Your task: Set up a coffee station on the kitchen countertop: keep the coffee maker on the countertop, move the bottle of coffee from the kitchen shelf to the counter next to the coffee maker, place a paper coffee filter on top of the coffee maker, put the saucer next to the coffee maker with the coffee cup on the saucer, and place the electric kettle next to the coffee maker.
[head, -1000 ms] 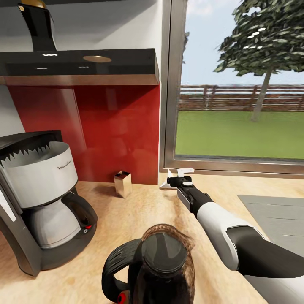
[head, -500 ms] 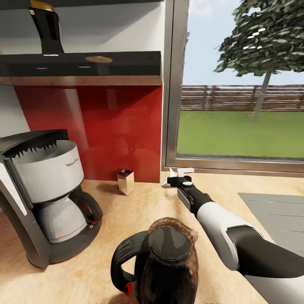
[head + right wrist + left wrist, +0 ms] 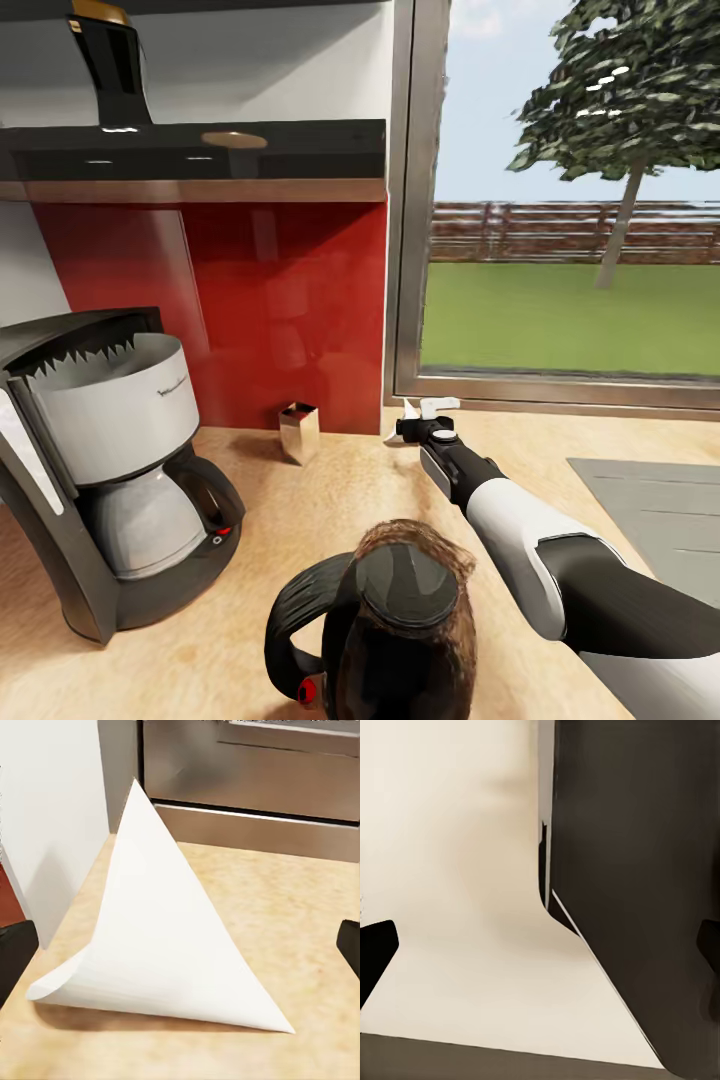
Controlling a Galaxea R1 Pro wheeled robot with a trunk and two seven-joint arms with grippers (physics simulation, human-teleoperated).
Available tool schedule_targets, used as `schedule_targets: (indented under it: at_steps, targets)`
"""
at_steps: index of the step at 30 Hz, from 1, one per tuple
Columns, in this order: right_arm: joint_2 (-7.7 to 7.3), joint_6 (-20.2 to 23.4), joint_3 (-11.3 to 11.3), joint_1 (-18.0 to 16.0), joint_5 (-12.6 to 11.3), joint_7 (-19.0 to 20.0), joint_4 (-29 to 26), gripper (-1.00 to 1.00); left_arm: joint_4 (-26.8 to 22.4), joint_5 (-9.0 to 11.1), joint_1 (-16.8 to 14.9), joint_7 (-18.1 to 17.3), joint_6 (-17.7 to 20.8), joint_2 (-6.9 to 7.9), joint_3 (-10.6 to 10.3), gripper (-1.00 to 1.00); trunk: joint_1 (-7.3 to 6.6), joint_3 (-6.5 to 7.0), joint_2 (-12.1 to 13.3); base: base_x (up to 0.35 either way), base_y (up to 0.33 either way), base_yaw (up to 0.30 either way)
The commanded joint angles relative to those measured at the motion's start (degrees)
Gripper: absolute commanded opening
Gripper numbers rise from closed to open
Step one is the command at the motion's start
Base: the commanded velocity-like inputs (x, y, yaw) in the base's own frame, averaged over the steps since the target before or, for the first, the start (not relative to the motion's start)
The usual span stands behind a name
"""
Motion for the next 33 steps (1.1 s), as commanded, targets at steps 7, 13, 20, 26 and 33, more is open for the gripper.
schedule_targets:
  at_steps: [7, 13, 20, 26, 33]
  targets:
    - [0.00, 0.5, 0.3, 0.0, 0.3, -0.3, -0.2, 1.00, 0.0, 0.0, 0.0, -0.1, 0.2, -0.06, -0.1, 1.00, 0.01, -0.05, 0.0, 0.030, 0.018, 0.000]
    - [0.00, 0.5, 0.3, 0.0, 0.3, -0.3, -0.2, 1.00, -0.1, 0.0, 0.0, 0.0, 0.2, -0.05, -0.1, 1.00, 0.01, -0.05, 0.0, 0.026, 0.000, 0.000]
    - [-0.12, 0.4, 0.3, 0.0, 0.3, -0.3, -0.2, 1.00, 0.0, 0.0, 0.0, 0.0, 0.2, -0.09, -0.1, 1.00, 0.01, -0.05, 0.0, 0.012, 0.000, 0.000]
    - [-0.24, 0.4, 0.3, 0.0, 0.3, -0.3, -0.2, 1.00, 0.0, -0.1, 0.0, 0.0, 0.2, -0.09, -0.1, 1.00, 0.01, -0.05, 0.0, 0.050, 0.000, 0.000]
    - [-0.24, 0.4, 0.3, 0.0, 0.3, -0.3, -0.1, 1.00, 0.0, -0.1, 0.0, -0.1, 0.2, -0.09, -0.1, 1.00, 0.01, -0.05, 0.0, 0.002, 0.000, 0.000]
